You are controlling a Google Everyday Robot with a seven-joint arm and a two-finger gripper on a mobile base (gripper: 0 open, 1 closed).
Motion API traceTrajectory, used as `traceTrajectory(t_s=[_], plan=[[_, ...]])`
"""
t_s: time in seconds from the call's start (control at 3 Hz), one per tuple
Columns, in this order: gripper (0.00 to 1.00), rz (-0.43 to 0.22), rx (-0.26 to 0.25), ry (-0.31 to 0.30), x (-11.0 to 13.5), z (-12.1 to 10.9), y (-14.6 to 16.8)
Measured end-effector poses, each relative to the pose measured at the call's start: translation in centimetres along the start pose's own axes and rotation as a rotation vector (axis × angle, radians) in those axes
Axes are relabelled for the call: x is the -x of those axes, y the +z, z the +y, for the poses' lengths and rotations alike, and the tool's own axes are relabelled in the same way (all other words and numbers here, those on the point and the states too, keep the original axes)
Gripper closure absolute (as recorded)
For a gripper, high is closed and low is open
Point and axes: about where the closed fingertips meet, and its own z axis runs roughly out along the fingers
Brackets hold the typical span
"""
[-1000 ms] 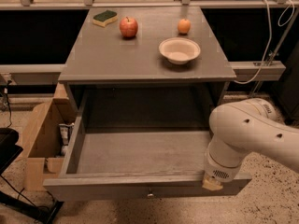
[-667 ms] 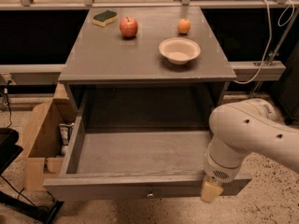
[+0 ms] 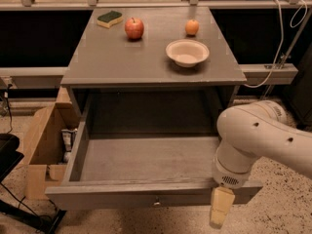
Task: Open top drawer
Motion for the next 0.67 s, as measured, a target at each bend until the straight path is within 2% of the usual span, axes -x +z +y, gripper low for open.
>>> traceTrajectory(t_s=[0.33, 0.67], plan=[[0.00, 0.026, -0.052, -0.066, 0.5, -1.4, -4.5], [0.00, 0.009, -0.089, -0.129, -0.5, -2.7, -11.6]])
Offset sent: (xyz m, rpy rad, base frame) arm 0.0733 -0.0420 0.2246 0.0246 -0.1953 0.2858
